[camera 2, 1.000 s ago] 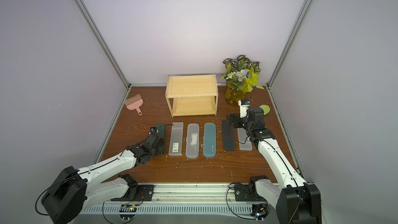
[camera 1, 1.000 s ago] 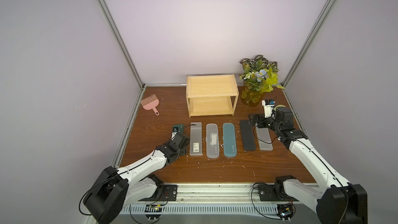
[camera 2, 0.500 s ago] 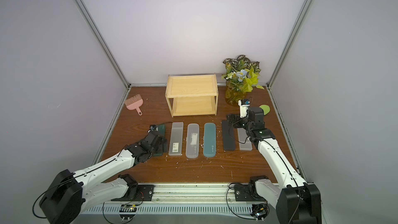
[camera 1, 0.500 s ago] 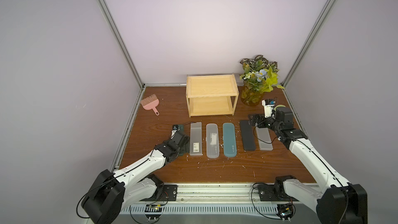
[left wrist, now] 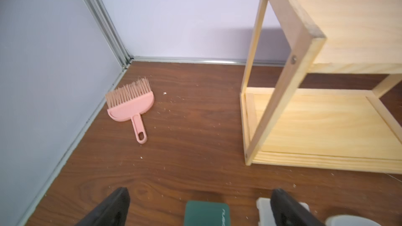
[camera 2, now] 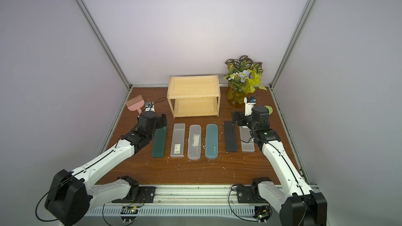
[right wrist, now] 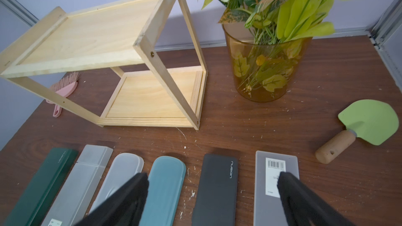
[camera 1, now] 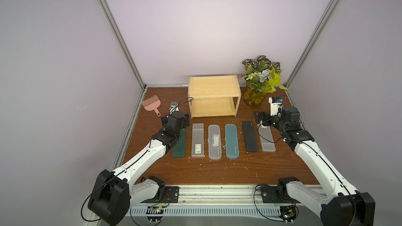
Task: Remove the pencil cases from the shelf
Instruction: Place the pencil case at the center of the board, then reset both arms
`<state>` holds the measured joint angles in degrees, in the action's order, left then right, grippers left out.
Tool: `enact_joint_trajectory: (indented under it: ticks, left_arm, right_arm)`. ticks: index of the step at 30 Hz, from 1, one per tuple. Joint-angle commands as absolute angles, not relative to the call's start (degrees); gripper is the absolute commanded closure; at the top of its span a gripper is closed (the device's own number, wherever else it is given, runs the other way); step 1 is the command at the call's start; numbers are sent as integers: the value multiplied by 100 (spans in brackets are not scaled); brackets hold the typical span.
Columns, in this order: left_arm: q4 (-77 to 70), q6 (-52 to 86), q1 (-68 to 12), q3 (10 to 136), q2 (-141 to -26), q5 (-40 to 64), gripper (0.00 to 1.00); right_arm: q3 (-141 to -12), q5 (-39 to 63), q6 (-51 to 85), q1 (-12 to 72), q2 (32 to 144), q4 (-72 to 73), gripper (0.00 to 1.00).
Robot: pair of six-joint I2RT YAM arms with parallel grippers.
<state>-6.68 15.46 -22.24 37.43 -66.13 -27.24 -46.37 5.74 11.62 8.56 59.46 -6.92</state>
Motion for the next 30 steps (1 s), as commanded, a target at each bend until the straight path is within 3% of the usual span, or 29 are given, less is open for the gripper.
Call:
enact_joint_trajectory:
  ticks: [1, 4, 8, 12, 17, 25, 30]
  left_arm:
    - [-2061, 888, -1549, 3164, -6675, -2321, 1]
    - [-2775, 718, -1101, 2644, -6801, -2184, 1]
    - [-3893, 232, -1065, 2102, -7099, -2580, 1]
    - [-5600, 4, -921, 1554, -7638, -2299, 1]
    - [-6403, -122, -823, 1476, -8185, -2063, 1]
    - [-8246, 98, -433, 868, -8945, -1603, 1]
    - [-8224, 114, -422, 877, -8941, -1618, 1]
  right_arm:
    - [-4785, 11, 1239, 879, 5910, -673, 1]
    - [-4719, -401, 1131, 883, 5933, -694, 1]
    - [-4507, -877, 1003, 887, 5889, -434, 1]
    - [-4272, -989, 877, 881, 5848, -21, 1]
    - [-3952, -1143, 565, 880, 5548, 455, 1]
    - [-3147, -1242, -135, 879, 5118, 1790, 1]
    - [-2106, -1441, -261, 887, 5477, 3701, 1]
